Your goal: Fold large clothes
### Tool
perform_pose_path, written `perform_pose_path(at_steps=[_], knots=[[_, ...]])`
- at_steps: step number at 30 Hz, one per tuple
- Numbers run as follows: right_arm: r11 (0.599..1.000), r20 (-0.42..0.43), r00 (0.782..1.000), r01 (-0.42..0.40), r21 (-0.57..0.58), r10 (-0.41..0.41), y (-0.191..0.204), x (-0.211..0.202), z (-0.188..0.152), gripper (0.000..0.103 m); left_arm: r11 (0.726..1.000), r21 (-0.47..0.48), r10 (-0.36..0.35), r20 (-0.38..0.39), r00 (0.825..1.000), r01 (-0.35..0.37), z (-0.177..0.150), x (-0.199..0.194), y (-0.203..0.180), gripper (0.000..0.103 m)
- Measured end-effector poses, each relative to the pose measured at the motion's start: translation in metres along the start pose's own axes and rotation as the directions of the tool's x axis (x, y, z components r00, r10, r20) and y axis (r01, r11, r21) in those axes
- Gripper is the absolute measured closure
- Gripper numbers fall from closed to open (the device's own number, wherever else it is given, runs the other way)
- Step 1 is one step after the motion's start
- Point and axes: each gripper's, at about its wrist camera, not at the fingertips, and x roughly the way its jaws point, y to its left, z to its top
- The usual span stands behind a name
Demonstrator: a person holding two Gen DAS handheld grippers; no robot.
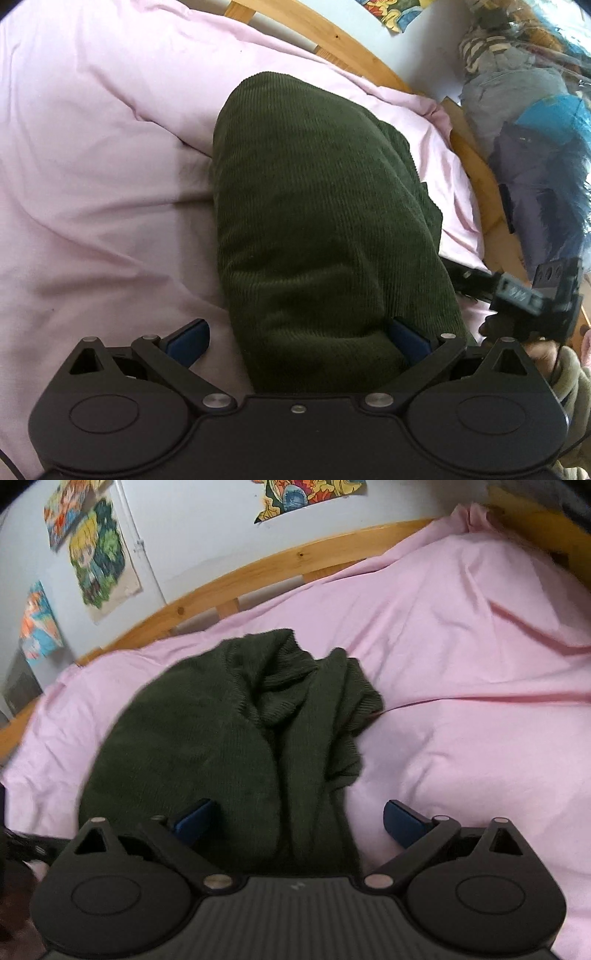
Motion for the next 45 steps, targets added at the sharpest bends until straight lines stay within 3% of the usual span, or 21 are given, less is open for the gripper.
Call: perform_pose_path(at_steps=[3,8,12,15,17,18,21,29,36,38,42,45], knots=[[0.994,-0.036,0.995,-0.086,0.070,0.089,-0.003,0.010,0.013,0.001,1.000,-0.003,-0.001,-0.004,1.000,0.001,0.000,-0.001,0.002,0.001],[0.980,-0.117,0.983,-0.124,0.157,0.143,-0.010,0.045,0.031,0.000,1.000,-0.017,-0.011,0.006,1.000,0.011,-0.003,-0.005,0.005,0.001],[0.959,-0.114,0.977,-0.151,0.240,0.183,-0.021,0.058,0.029,0.000,0.999,0.017,-0.051,0.034,0.998,0.051,0.000,-0.016,0.007,0.001],[0.956,-0.098,0.976,-0.169,0.240,0.197,-0.024,0.058,0.026,0.002,0.994,0.049,-0.101,0.060,0.993,0.098,0.008,-0.023,0.008,0.001],[0.960,-0.086,0.979,-0.163,0.226,0.187,-0.024,0.056,0.025,0.008,0.993,0.042,-0.109,0.065,0.992,0.106,0.015,-0.021,0.009,0.001],[0.960,-0.075,0.979,-0.171,0.223,0.192,-0.024,0.054,0.023,0.019,0.995,0.033,-0.100,0.067,0.993,0.098,0.019,-0.019,0.011,0.001],[0.955,-0.052,0.979,-0.181,0.234,0.198,-0.026,0.050,0.020,0.025,0.996,0.007,-0.087,0.081,0.993,0.087,0.031,-0.011,0.016,0.001],[0.948,-0.075,0.976,-0.178,0.264,0.204,-0.034,0.051,0.021,0.021,0.994,0.057,-0.096,0.033,0.995,0.094,0.046,0.010,0.010,0.001],[0.950,-0.085,0.976,-0.170,0.264,0.198,-0.034,0.051,0.020,0.018,0.993,0.045,-0.114,0.018,0.993,0.113,0.046,0.013,0.015,0.001],[0.950,-0.090,0.977,-0.165,0.266,0.195,-0.032,0.052,0.022,0.017,0.992,0.013,-0.129,-0.007,0.992,0.129,0.049,0.018,0.020,0.001],[0.952,-0.095,0.978,-0.157,0.263,0.188,-0.026,0.056,0.023,0.013,0.968,-0.149,-0.212,-0.048,0.976,0.203,0.045,0.030,0.041,0.001],[0.953,-0.098,0.977,-0.158,0.257,0.189,-0.025,0.058,0.023,0.009,0.958,-0.180,-0.236,-0.048,0.971,0.224,0.042,0.035,0.045,0.001]])
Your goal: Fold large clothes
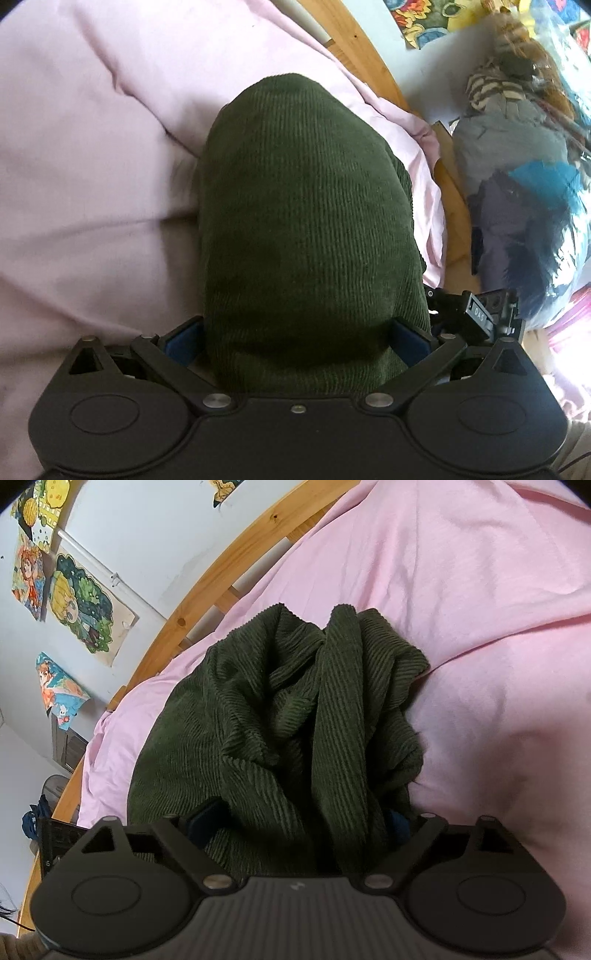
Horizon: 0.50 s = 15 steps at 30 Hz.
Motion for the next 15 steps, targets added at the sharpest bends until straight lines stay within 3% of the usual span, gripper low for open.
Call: perform_pose_path(at_steps=[9,15], knots=[[1.000,-0.002,1.000,0.014,0.010,-0.014,0.006,0.003,-0.001,0.007,1.000,0.013,0.017,-0.034,0.999,-0.016,0.002,0.004,-0.005,0.001],[1.000,0.008,1.000,0.021,0.008,-0.021,0.008,0.002,-0.002,0.017,0.999,0.026,0.035,-0.036,0.999,-0.034,0.003,0.008,-0.009,0.001]])
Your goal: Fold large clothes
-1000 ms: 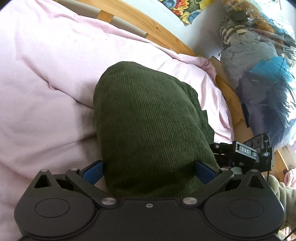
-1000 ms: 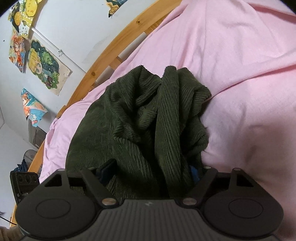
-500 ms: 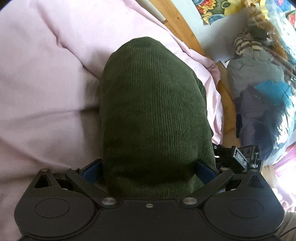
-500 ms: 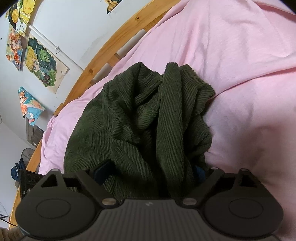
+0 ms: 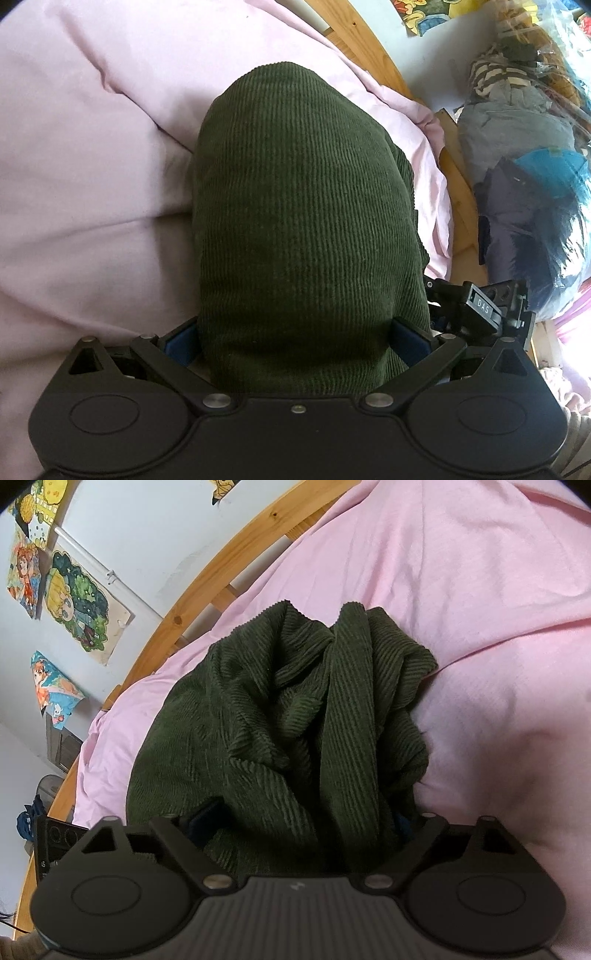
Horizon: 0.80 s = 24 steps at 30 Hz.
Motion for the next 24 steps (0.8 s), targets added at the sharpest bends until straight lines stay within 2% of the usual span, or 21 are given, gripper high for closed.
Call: perform_pose_path(at_steps=[2,4,7,17,21,24], knots=[[1.000,0.010,1.000,-0.001,-0.005,0.001,0.002,-0.002,-0.001,0.024,1.000,0.008,0.012,0.000,1.000,-0.012,0.001,0.002,-0.003,0.001],[1.000,0.022,1.000,0.004,-0.022,-0.003,0.004,-0.004,-0.003,0.037,0.999,0.023,0.026,0.003,1.000,-0.026,0.001,0.003,-0.009,0.001],[1.000,0.031,0.999,0.005,-0.029,-0.004,0.004,-0.009,-0.004,0.046,0.998,0.044,0.040,0.014,0.999,-0.040,-0.001,0.004,-0.014,0.002],[1.000,0.031,0.999,0.008,-0.004,-0.008,-0.002,-0.008,-0.003,0.045,0.992,0.039,0.117,0.000,0.993,-0.117,0.003,0.003,-0.031,0.007],[1.000,0.030,0.999,0.018,0.006,-0.018,0.001,-0.009,-0.002,0.049,0.989,0.045,0.139,-0.005,0.990,-0.138,0.005,0.001,-0.039,0.012],[1.000,0.031,0.999,0.028,-0.014,-0.027,0.007,-0.012,-0.001,0.056,0.987,0.064,0.146,-0.004,0.989,-0.146,0.007,-0.003,-0.045,0.016]])
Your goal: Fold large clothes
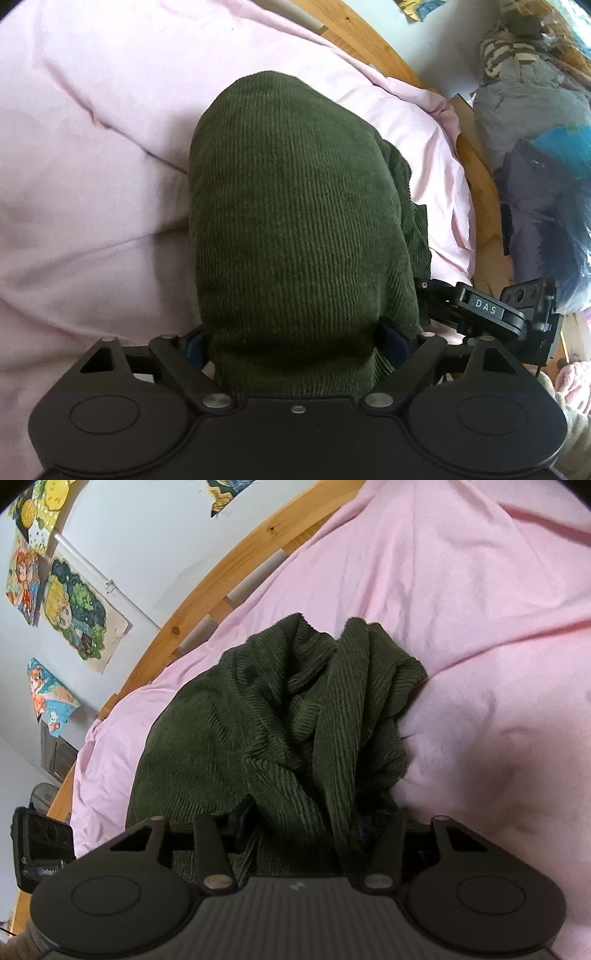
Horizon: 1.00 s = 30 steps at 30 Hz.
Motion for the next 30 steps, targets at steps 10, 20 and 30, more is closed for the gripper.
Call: perform_pose_path(at_steps=[10,20,30], knots=[[0.998,0.032,0.998,-0.055,-0.013,0.055,0.025,-0.015,0.009,0.066,0.999,0.025,-0.029,0.079,0.996,0.027,0.011,-0.036,-0.001,0.019],[0.978,0.080,0.978,-0.185,-0.094,0.192,0.079,0.031,0.026,0.067,0.992,0.094,0.062,0.229,0.971,-0.085,0.033,-0.105,0.021,0.019],[0.952,0.027,0.964,-0.256,-0.166,0.264,0.140,0.127,0.051,0.067,0.988,-0.019,0.153,0.337,0.929,-0.156,0.045,-0.148,0.094,0.018]])
